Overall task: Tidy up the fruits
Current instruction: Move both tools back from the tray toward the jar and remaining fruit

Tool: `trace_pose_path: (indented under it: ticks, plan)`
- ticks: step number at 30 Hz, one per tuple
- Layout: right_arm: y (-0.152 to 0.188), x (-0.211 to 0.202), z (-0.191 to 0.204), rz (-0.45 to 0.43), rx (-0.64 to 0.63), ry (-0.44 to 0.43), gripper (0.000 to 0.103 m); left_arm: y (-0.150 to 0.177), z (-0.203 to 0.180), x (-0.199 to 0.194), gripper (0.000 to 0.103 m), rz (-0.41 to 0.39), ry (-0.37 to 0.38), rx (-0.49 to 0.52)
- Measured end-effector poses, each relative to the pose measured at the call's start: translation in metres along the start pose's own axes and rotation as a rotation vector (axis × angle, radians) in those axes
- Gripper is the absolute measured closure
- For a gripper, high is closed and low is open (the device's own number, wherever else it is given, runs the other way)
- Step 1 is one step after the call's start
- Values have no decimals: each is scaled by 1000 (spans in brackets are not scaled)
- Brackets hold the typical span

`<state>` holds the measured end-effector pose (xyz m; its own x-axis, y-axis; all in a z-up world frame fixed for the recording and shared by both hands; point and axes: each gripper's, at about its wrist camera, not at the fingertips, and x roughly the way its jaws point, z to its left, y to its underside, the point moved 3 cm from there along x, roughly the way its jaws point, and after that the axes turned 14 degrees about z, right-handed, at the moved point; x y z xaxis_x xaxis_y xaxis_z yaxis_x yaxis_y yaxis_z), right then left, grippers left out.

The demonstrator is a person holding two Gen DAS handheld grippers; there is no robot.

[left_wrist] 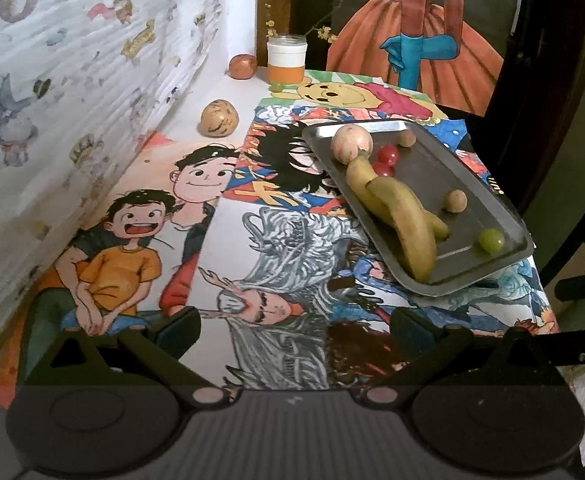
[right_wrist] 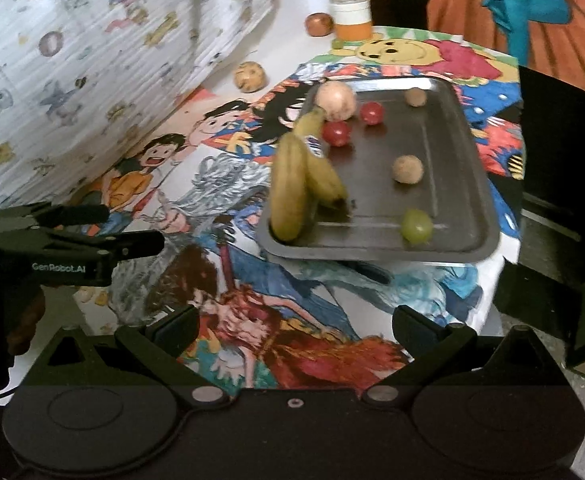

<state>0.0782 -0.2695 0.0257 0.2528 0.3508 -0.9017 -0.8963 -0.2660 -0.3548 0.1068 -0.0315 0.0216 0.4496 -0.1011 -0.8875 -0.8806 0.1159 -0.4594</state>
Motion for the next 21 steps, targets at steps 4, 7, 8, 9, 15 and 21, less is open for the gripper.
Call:
trace_pose_path:
  ticks: [4, 7, 8, 9, 15, 21]
  plan:
    - [-18, -7, 9, -3, -11, -23, 1, -10, 9, -11, 0, -29, -24, 10]
    - [-36, -14, 11, -5, -7, -48, 1, -24, 17, -20, 0, -54, -35, -1]
    - [-44, -17, 11, -11, -10, -49, 1, -30, 20, -23, 0, -67, -41, -3]
    - [-54, -24, 11, -28, -14, -43, 1, -36, 23, -27, 0, -83, -49, -6]
    - [-134, -79, 11, -168, -25, -5, 1, -79, 37, -50, 0, -212, -70, -42]
    - [-245, -113, 20, -205, -104, -24, 1, -128, 50, -46, 0, -302, -52, -131]
